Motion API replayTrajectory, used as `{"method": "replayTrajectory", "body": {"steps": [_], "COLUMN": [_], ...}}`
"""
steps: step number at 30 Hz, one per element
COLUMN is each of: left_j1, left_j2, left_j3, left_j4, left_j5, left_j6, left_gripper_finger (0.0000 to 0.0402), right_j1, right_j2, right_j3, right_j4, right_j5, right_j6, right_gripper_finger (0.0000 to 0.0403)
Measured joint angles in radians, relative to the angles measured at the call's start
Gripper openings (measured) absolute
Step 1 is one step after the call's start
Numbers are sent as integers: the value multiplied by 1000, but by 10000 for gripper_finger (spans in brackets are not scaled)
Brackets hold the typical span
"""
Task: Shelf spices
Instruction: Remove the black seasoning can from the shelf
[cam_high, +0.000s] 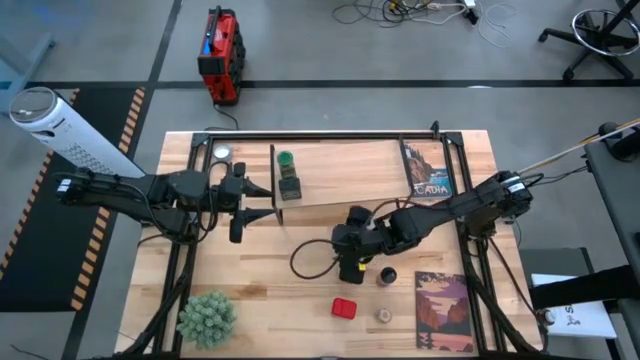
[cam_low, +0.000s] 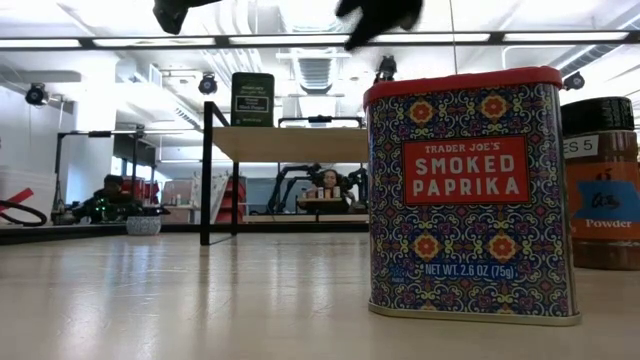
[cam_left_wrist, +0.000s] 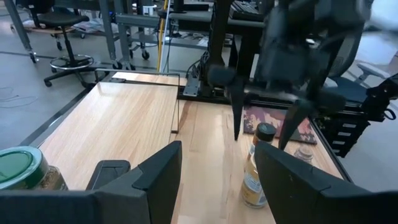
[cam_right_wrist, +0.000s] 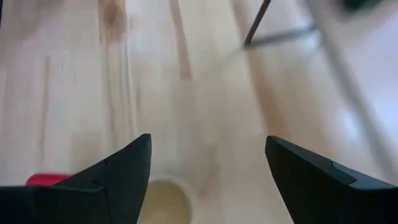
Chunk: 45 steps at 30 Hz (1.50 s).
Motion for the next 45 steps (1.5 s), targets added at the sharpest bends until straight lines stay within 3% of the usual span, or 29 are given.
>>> {"method": "replayTrajectory", "body": {"steps": [9,22,29,39,45], "left_j1": [0,0,0,0,1], "left_j2": [0,3,3,38,95], "left_j3": [0,0,0,-3,-3], "left_j4": [-15,-100,-167,-247,-247], "left_j5": [0,-9,-15,-187,-268], "left_j6": [0,0,-7,0,0], "left_gripper_finger": [192,192,192,192,192], "right_j1": [-126,-363,-418,-431,-428], "right_j2": [-2,1,2,2,-5], "right_j3": [61,60,60,60,60], "right_j4": [45,213,271,308,242], "right_j5": [-6,-277,-371,-399,-396], "right_j6": [-239,-461,-512,-544,-519], "right_gripper_finger": [279,280,276,275,263]}}
